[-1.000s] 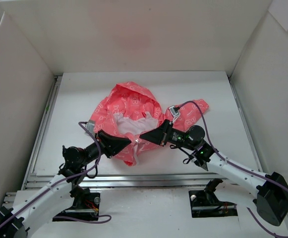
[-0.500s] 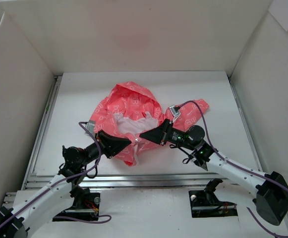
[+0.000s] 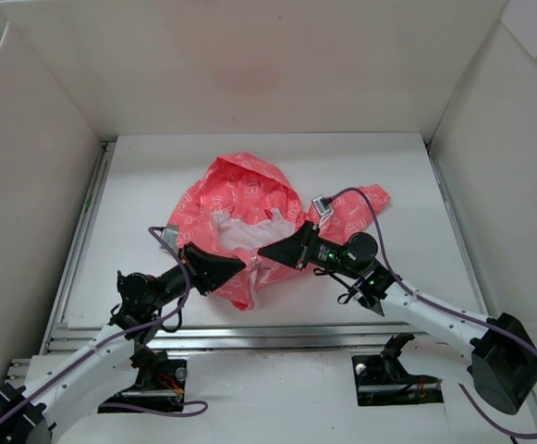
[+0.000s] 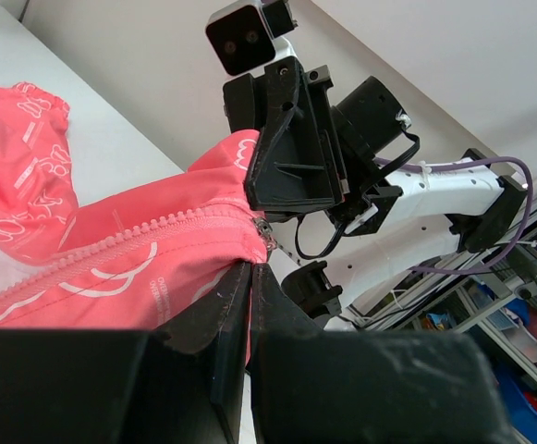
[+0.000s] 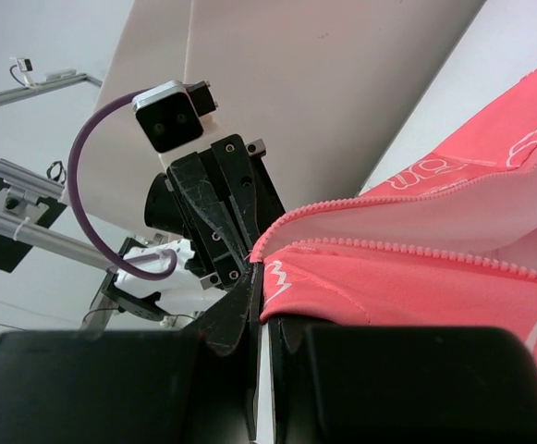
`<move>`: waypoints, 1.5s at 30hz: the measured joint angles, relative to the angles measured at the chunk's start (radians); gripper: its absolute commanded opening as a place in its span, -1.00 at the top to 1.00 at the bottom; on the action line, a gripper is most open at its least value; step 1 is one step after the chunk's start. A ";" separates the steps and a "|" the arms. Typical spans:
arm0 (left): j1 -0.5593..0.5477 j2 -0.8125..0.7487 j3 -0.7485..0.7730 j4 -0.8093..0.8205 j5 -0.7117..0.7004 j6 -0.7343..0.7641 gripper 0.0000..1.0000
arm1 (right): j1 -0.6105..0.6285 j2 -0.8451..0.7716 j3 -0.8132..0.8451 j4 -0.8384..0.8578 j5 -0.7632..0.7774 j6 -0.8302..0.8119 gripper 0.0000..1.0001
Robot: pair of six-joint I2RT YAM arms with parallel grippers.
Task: Zip up the jacket
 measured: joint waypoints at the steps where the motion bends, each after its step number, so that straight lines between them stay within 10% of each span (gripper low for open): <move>1: 0.000 0.002 0.000 0.000 0.001 0.000 1.00 | 0.000 0.006 0.000 0.004 0.000 0.002 1.00; 39: -0.024 -0.130 0.072 -0.335 0.070 0.141 1.00 | 0.001 0.171 0.198 -0.243 -0.131 -0.070 1.00; 45: -0.027 -0.206 0.108 -0.632 -0.214 0.137 0.43 | 0.001 0.056 0.053 -0.214 -0.097 -0.081 1.00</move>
